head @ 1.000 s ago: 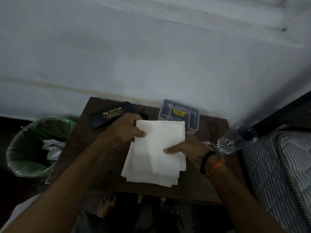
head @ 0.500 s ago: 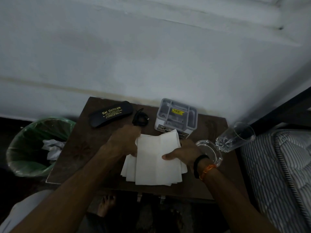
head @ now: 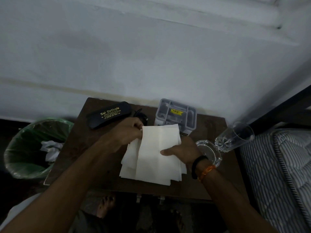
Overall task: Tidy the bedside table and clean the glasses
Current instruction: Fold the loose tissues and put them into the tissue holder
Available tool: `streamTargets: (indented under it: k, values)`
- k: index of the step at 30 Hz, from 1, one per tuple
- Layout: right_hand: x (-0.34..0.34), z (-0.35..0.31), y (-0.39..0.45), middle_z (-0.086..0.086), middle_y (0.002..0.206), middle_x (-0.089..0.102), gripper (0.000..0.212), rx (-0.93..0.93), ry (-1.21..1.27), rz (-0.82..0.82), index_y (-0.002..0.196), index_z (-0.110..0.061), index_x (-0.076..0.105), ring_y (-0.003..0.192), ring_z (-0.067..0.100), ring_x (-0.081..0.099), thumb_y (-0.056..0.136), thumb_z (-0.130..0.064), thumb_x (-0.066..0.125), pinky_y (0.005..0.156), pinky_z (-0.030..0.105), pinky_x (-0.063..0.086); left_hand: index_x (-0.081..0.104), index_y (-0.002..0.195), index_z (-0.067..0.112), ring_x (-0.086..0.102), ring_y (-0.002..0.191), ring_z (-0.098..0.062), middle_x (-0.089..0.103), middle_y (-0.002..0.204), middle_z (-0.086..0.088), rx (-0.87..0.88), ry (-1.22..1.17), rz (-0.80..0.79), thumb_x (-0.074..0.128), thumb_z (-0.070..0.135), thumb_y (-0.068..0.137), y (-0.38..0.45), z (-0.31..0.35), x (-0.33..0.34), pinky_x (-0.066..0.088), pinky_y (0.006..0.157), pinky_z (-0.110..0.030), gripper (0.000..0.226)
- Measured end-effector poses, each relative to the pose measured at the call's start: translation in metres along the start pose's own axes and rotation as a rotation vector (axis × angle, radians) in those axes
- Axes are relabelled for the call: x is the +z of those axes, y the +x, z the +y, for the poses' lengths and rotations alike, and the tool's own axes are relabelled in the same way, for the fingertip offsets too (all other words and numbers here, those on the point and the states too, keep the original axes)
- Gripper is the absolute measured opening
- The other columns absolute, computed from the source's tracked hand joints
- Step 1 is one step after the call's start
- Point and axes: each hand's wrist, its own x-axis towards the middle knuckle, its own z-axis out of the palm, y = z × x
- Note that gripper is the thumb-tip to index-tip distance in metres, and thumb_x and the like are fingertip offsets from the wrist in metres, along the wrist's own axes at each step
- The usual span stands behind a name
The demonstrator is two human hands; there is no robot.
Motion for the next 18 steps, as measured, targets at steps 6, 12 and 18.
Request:
streamTargets:
  k: [6, 12, 18]
  values:
    - [-0.005, -0.007, -0.008, 0.007, 0.109, 0.074, 0.037, 0.014, 0.403, -0.034, 0.113, -0.010, 0.070, 0.098, 0.022, 0.071, 0.077, -0.005, 0.078, 0.078, 0.030, 0.059, 0.063, 0.110, 0.019, 0.063, 0.107, -0.031, 0.068, 0.114, -0.011, -0.093, -0.373, -0.055, 0.054, -0.001, 0.087, 0.000, 0.004, -0.001, 0.051, 0.096, -0.052, 0.032]
    - [-0.001, -0.004, -0.006, 0.009, 0.106, 0.076, 0.038, 0.065, 0.602, 0.002, 0.113, -0.009, 0.071, 0.098, 0.029, 0.071, 0.076, -0.009, 0.079, 0.087, 0.047, 0.057, 0.066, 0.117, 0.009, 0.066, 0.104, -0.031, 0.070, 0.113, -0.014, -0.180, -0.720, -0.038, 0.054, 0.039, 0.096, -0.003, 0.012, 0.005, 0.050, 0.097, -0.047, 0.038]
    - [0.001, -0.004, -0.005, 0.014, 0.110, 0.074, 0.038, 0.095, 0.661, -0.011, 0.115, -0.007, 0.069, 0.102, 0.034, 0.069, 0.078, -0.001, 0.074, 0.089, 0.051, 0.055, 0.067, 0.117, 0.008, 0.072, 0.099, -0.027, 0.074, 0.110, -0.011, -0.142, -0.631, -0.134, 0.076, 0.034, 0.077, -0.008, 0.013, 0.005, 0.056, 0.087, -0.043, 0.048]
